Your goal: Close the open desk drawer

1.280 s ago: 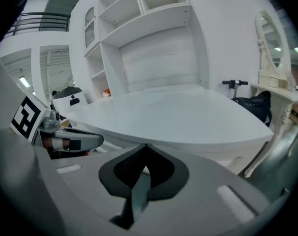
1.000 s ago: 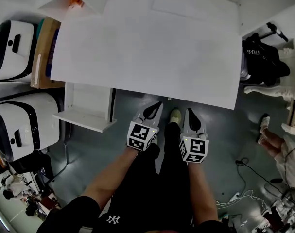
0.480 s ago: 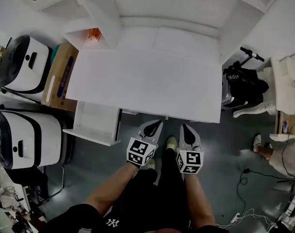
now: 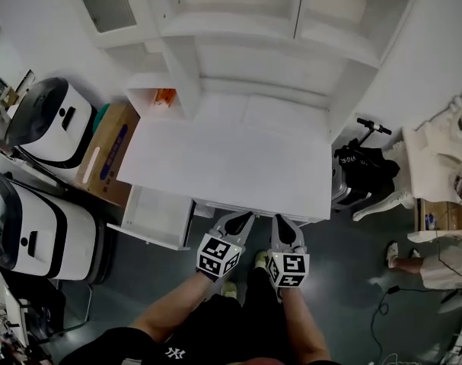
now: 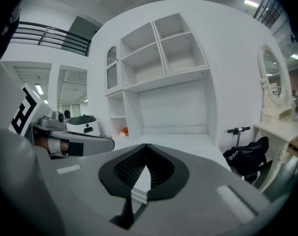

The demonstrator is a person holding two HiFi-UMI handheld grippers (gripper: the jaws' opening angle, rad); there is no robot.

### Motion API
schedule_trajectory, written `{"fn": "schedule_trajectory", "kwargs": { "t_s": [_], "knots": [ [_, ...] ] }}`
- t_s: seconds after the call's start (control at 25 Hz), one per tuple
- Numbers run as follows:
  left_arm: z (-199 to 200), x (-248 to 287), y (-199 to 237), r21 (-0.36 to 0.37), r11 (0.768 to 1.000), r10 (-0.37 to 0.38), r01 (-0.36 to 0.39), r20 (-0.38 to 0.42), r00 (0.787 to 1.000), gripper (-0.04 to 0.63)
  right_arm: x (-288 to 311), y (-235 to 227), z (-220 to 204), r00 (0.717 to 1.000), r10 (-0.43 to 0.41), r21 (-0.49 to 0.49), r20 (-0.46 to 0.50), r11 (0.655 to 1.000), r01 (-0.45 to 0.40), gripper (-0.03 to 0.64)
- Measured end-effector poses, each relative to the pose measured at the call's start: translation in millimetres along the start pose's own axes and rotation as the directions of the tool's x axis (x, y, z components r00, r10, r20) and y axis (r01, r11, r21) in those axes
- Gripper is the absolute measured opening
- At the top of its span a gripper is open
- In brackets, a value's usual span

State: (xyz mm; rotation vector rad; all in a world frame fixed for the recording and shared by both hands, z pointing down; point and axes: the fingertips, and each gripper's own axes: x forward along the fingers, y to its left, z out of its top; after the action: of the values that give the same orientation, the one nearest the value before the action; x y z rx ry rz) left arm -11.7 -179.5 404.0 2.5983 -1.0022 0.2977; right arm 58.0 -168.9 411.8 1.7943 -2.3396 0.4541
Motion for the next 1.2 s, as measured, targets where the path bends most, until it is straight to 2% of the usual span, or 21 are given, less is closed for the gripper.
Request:
{"fn": "schedule_trajectory", "kwargs": {
  "t_s": [0.56,0.92,1.2],
  "knots": [
    [84,-45,-19,0.007,1.0,-0.016,0.016,0.117,0.993,0.002,-25,21,87,0.992,0.038,-0.023,0.124,0.999,-0.035,0.022],
    [118,-74,-29,0.028,0.999,-0.025,0.02,0.174,0.985,0.002,-48,42,126,0.979,0.057,-0.026,0.193,0.998,-0.053,0.021],
    [134,-92,-31,0.024,1.0,-0.012,0.007,0.212,0.977,0.002,-60,52,137,0.976,0.064,-0.052,0.21,0.997,-0.054,0.021]
  ]
}}
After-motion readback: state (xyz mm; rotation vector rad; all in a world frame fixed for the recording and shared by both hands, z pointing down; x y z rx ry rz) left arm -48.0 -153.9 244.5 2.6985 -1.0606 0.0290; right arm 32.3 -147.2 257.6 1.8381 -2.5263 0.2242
